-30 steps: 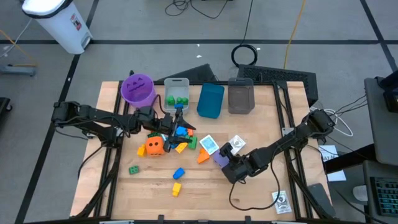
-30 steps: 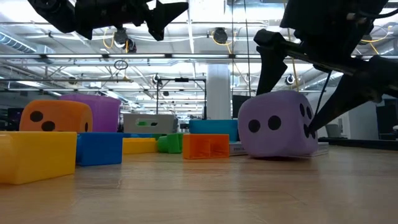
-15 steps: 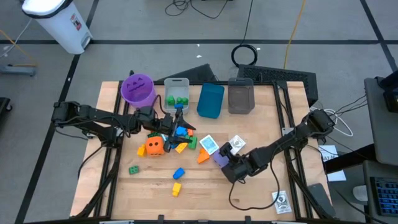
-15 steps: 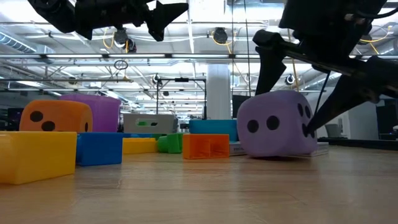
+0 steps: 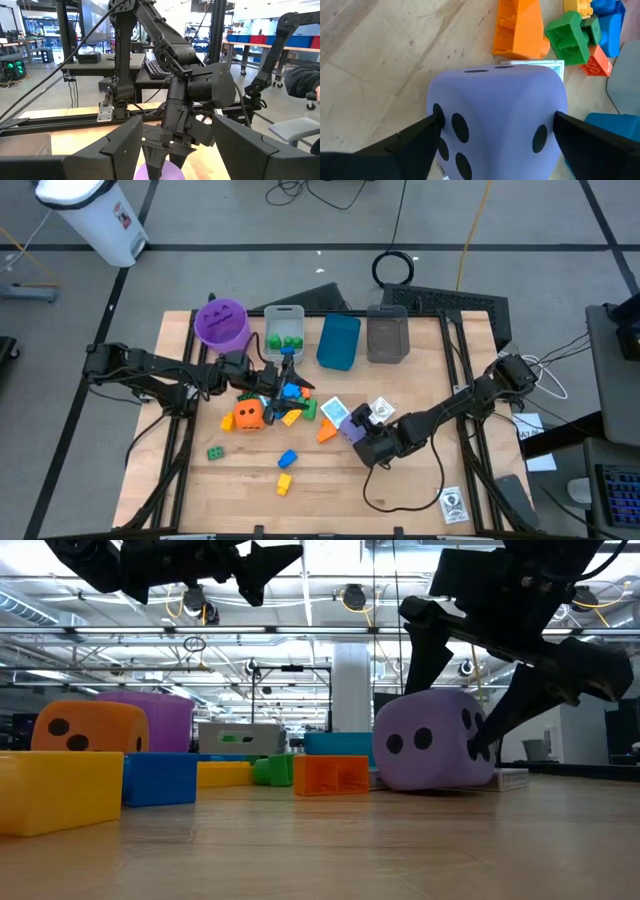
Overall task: Pick & Place Toys
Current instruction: Put the purple dice into the blue bin
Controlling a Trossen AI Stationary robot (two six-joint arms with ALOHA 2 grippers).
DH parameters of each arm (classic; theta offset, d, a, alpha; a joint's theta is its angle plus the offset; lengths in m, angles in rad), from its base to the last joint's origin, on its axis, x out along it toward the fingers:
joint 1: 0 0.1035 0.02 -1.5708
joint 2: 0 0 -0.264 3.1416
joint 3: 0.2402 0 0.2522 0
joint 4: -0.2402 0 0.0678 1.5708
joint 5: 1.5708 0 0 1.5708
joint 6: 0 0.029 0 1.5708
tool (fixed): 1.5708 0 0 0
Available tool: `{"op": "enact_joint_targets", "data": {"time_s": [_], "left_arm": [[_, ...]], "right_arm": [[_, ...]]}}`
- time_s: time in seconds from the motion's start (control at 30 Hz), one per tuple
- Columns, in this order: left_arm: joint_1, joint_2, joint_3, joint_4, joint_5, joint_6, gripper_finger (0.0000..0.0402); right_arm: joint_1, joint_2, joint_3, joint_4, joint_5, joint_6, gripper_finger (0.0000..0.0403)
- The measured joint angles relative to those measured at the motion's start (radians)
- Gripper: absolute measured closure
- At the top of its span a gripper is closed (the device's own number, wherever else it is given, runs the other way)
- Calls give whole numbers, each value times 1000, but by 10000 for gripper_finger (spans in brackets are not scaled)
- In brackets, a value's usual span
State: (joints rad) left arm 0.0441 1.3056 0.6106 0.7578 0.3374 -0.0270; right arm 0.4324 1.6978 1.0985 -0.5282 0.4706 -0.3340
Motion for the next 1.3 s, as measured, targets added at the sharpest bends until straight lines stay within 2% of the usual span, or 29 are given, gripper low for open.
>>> {"op": "enact_joint_targets", "data": {"time_s": [0.17, 0.33, 0.97, 1.3], "left_arm": [[0, 0, 0, -4, 0, 0, 158], [0, 0, 0, -5, 0, 0, 158], [0, 0, 0, -6, 0, 1, 158], [0, 0, 0, -6, 0, 0, 158]], "right_arm": [[-1, 0, 0, -1, 0, -25, 86], [-1, 0, 0, -1, 1, -32, 104], [-2, 0, -1, -1, 6, -77, 108], [-7, -72, -4, -2, 57, -95, 109]]}}
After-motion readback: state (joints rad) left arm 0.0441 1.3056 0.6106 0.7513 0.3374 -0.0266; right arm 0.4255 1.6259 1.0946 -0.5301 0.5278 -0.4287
